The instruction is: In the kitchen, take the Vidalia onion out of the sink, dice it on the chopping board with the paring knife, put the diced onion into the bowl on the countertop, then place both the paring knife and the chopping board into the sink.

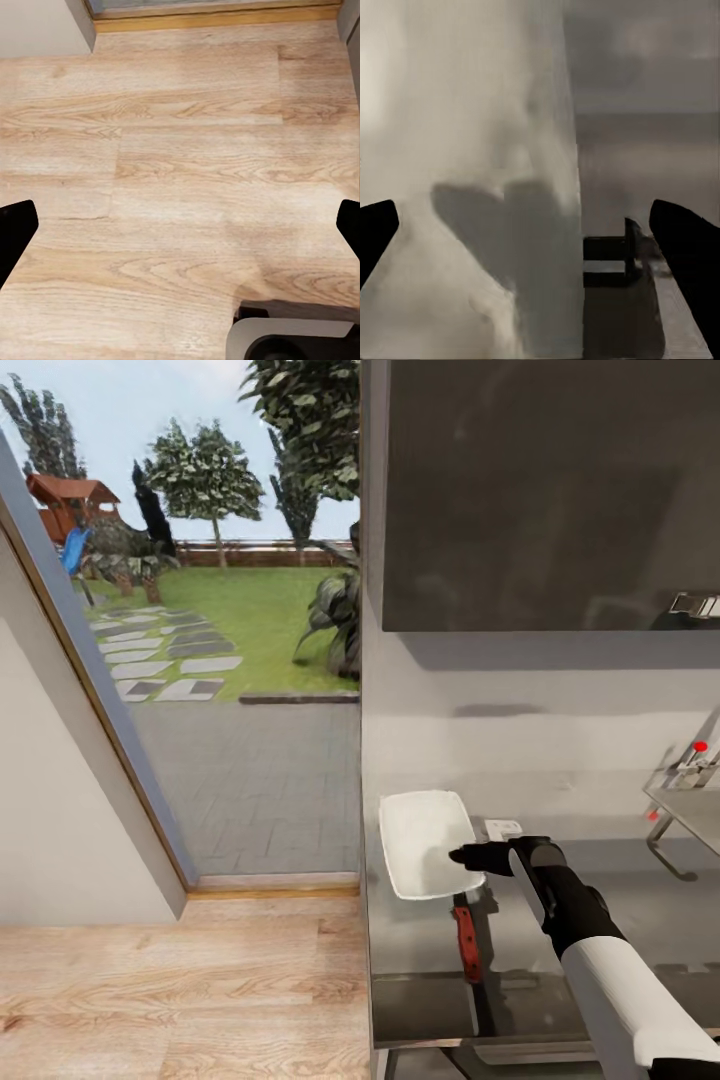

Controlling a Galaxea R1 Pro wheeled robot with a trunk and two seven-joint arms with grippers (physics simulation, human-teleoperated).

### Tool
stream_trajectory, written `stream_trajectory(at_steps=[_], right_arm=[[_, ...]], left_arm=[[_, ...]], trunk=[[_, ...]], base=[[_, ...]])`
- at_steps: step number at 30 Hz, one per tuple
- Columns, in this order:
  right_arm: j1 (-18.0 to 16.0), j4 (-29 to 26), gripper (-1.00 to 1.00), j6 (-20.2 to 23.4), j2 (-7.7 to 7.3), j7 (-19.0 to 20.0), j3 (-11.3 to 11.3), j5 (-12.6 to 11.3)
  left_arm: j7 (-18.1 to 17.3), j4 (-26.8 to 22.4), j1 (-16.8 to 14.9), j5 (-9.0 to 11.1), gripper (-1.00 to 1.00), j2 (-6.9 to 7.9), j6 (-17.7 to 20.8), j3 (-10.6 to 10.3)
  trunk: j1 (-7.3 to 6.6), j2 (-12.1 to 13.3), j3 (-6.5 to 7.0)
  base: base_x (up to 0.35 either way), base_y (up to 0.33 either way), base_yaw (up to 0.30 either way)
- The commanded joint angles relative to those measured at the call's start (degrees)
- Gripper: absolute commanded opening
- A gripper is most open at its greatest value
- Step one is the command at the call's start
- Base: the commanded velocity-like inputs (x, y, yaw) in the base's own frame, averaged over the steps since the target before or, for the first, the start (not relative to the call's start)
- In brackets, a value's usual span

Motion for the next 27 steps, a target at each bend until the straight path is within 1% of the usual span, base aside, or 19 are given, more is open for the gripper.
stream_trajectory(at_steps=[1, 27], right_arm=[[-0.04, -0.06, 1.00, 0.29, 0.01, 0.19, -0.10, -0.05], [-0.04, -0.13, 1.00, 0.29, -0.02, 0.11, -0.13, -0.05]], left_arm=[[0.02, -0.11, 0.03, 0.14, 1.00, 0.00, -0.05, -0.02], [0.02, -0.13, 0.02, 0.14, 1.00, 0.00, -0.05, -0.02]], trunk=[[0.04, -0.11, -0.11], [0.04, -0.11, -0.11]], base=[[0.000, 0.000, 0.000], [0.000, 0.000, 0.000]])
